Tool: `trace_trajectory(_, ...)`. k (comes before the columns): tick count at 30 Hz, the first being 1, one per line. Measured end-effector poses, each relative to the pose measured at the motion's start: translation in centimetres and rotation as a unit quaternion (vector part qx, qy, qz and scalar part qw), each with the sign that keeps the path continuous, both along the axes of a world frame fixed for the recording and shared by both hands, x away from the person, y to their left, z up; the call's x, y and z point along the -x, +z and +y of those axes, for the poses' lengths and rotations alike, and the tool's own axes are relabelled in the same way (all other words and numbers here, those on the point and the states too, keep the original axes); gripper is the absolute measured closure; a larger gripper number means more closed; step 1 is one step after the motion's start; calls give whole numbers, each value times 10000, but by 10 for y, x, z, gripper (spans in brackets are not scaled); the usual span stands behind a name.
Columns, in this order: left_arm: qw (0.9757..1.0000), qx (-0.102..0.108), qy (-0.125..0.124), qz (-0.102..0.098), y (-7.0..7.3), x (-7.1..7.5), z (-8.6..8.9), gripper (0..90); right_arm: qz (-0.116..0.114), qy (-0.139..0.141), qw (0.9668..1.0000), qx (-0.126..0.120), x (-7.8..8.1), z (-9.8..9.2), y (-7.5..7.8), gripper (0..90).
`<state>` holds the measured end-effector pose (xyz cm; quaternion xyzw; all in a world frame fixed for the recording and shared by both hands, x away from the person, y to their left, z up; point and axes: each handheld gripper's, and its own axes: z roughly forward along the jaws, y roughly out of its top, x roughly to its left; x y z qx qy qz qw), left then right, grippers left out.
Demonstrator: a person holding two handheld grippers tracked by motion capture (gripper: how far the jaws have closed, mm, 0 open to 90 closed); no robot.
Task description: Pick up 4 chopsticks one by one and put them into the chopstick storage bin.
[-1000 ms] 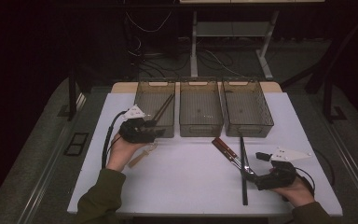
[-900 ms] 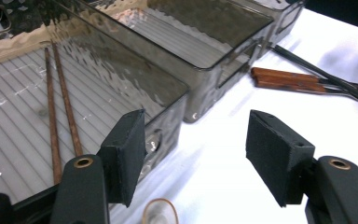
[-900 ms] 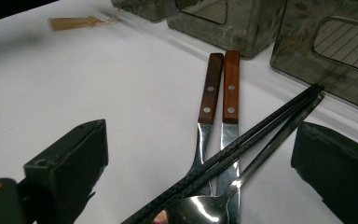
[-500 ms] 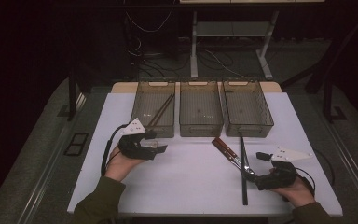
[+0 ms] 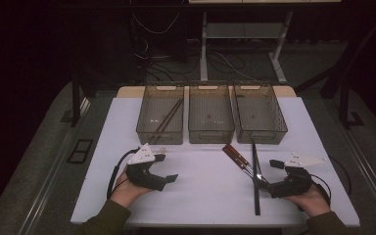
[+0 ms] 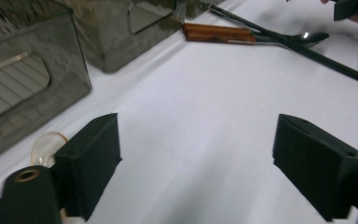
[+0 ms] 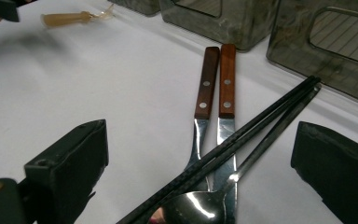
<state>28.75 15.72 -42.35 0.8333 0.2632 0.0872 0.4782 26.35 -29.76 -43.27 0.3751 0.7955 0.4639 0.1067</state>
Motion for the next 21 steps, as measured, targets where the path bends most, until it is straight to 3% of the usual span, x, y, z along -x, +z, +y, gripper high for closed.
trace_trajectory(8,9999,97,47,40,-5,10,4,53,151,-150,9997,100,-10,-1,7,165)
trace_trajectory(11,9999,104,22,99,-7,10,3,6,201,-261,9994,132,-15,-2,8,260)
trace_trajectory(21,9999,-41,4,123,-10,10,0,0,325,-482,9978,305,-39,1,11,624)
